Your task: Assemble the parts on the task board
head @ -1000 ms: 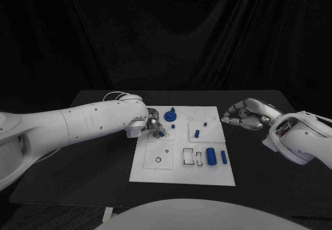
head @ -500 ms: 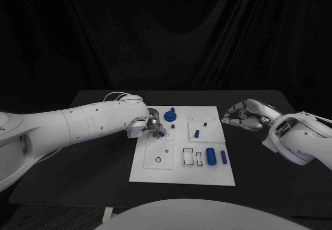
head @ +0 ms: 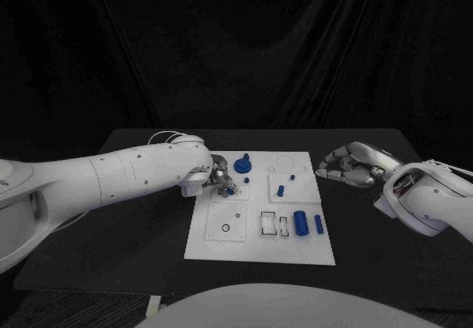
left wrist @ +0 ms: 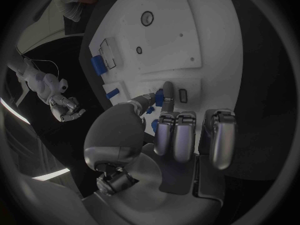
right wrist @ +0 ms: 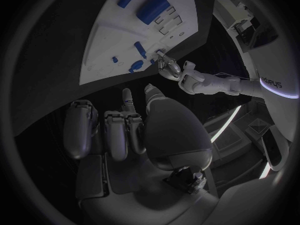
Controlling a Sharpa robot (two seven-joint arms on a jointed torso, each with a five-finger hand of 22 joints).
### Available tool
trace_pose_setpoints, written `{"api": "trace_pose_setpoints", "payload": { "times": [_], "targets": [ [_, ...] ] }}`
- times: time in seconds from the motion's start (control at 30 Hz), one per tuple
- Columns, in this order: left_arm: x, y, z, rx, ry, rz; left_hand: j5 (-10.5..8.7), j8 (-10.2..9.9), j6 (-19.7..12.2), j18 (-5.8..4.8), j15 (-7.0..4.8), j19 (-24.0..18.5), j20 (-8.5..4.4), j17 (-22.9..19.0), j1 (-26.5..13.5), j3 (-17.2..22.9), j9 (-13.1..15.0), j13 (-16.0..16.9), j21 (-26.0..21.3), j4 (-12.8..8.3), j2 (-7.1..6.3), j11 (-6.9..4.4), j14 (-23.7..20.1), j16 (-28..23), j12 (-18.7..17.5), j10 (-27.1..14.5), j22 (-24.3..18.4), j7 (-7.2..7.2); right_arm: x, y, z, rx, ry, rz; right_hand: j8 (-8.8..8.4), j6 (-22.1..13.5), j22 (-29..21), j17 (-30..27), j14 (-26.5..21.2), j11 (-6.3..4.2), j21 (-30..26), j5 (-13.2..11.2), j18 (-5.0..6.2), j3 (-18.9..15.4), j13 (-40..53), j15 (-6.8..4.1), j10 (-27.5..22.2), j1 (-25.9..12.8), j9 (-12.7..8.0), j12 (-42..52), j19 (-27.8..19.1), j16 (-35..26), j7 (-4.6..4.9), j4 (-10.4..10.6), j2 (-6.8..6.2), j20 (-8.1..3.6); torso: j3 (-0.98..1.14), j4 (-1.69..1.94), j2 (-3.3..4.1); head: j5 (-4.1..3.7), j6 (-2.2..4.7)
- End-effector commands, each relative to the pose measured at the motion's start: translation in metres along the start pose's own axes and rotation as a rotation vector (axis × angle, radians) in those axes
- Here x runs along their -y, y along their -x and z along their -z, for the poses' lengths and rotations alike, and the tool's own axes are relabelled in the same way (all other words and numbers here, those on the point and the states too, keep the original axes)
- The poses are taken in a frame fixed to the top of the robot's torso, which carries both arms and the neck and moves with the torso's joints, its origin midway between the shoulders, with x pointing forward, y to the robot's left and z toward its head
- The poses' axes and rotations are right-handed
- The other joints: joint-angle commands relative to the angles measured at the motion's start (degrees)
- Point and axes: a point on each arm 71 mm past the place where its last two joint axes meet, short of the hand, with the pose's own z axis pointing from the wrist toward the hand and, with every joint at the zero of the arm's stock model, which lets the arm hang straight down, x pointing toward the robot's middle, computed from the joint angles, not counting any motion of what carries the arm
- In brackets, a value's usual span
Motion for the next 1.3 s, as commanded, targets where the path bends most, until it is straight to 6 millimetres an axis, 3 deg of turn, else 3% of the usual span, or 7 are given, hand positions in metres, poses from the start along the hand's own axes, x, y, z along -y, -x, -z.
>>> {"api": "trace_pose_setpoints", "payload": {
  "times": [0.03,0.07,0.23,0.53,0.9,1.03,1.3],
  "targets": [
    [0.0027,-0.0049,-0.0011,-0.032,-0.012,-0.008,-1.36,-0.27,0.11,0.57,0.45,3.09,0.26,15.07,-1.21,-1.36,0.07,15.09,-0.20,1.21,-0.11,-0.01,5.88,0.15,0.20,5.68,13.76,-0.05,0.0016,-0.0016,0.0001,-0.010,-0.019,0.001,0.26,0.39,10.46,14.31,5.67,0.42,-0.25,0.18,1.17,0.01,15.08,0.49,5.90,0.58,-0.07,0.08,0.09,-0.22,-0.09,-0.33,-0.01,0.45,-0.01,0.00,-0.01,0.07,-0.01],
    [0.0028,-0.0051,-0.0011,-0.033,-0.011,-0.009,-2.72,-0.42,0.18,0.58,0.47,3.08,0.28,15.07,-1.58,-2.31,0.06,15.09,-0.23,1.81,-0.03,-0.02,5.88,0.15,0.20,5.68,13.77,-0.08,0.0016,-0.0017,0.0000,-0.010,-0.019,0.001,0.26,0.39,10.46,14.31,5.67,0.42,-0.25,0.18,1.17,0.01,15.08,0.49,5.90,0.58,-0.07,0.08,0.09,-0.22,-0.09,-0.33,-0.01,0.45,0.00,0.00,-0.01,0.10,-0.01],
    [0.0028,-0.0056,-0.0013,-0.038,-0.008,-0.012,-5.55,-0.88,0.42,0.60,0.48,3.03,0.31,15.07,-2.13,-4.70,-0.02,15.09,-0.36,3.38,0.24,0.02,5.88,0.15,0.20,5.68,13.77,-0.03,0.0014,-0.0023,-0.0004,-0.013,-0.019,0.001,0.25,0.38,10.45,14.28,5.66,0.43,-0.29,0.25,1.18,0.03,15.08,0.50,5.90,0.66,-0.09,0.08,0.07,-0.25,-0.09,-0.37,-0.02,0.46,-0.01,0.01,0.00,0.18,-0.01],
    [0.0012,-0.0052,-0.0018,-0.041,0.001,-0.012,-8.51,-1.61,0.88,0.63,0.62,2.97,0.41,15.07,-3.91,-9.03,-0.26,15.09,-0.53,6.86,0.66,0.18,5.88,0.15,0.20,5.68,13.77,0.14,0.0017,-0.0026,-0.0003,-0.016,-0.021,0.001,0.23,0.37,10.43,14.28,5.65,0.45,-0.36,1.03,1.18,0.14,15.08,0.53,5.90,1.12,-0.19,0.08,0.07,-0.25,-0.06,-0.55,0.03,0.48,0.00,0.00,-0.01,0.17,-0.01],
    [0.0013,-0.0052,-0.0027,-0.045,0.006,-0.015,-10.29,-2.12,1.16,0.66,0.70,2.92,0.50,15.07,-5.32,-12.16,-0.32,15.09,-0.66,9.84,1.33,0.27,5.88,0.15,0.20,5.68,13.75,0.22,0.0018,-0.0028,-0.0002,-0.017,-0.021,0.001,0.22,0.39,10.42,14.29,5.66,0.47,-0.43,1.60,1.19,0.18,15.08,0.54,5.90,1.31,-0.26,0.08,0.06,-0.24,-0.05,-0.59,0.06,0.50,0.01,0.00,0.00,0.18,-0.01],
    [0.0012,-0.0049,-0.0030,-0.044,0.007,-0.014,-12.27,-2.37,1.35,0.66,0.77,2.93,0.57,15.07,-6.50,-14.35,-0.27,15.09,-0.69,12.00,1.67,0.35,5.88,0.15,0.20,5.68,13.75,0.30,0.0019,-0.0028,-0.0003,-0.017,-0.021,0.001,0.22,0.40,10.42,14.29,5.66,0.47,-0.44,1.71,1.19,0.18,15.08,0.54,5.90,1.34,-0.27,0.08,0.06,-0.24,-0.04,-0.59,0.06,0.50,-0.01,-0.01,0.00,0.23,-0.01],
    [0.0006,-0.0042,-0.0034,-0.034,0.006,-0.008,-12.69,-2.53,1.44,0.68,0.81,2.89,0.60,15.07,-7.18,-15.37,-0.22,15.09,-0.77,13.20,2.54,0.39,5.88,0.15,0.20,5.68,13.73,0.34,0.0022,-0.0027,-0.0001,-0.016,-0.021,0.001,0.21,0.41,10.43,14.28,5.66,0.47,-0.42,1.99,1.19,0.21,15.08,0.55,5.90,1.41,-0.31,0.08,0.07,-0.25,-0.04,-0.59,0.10,0.50,-0.01,0.00,0.01,0.25,-0.01]
  ]
}}
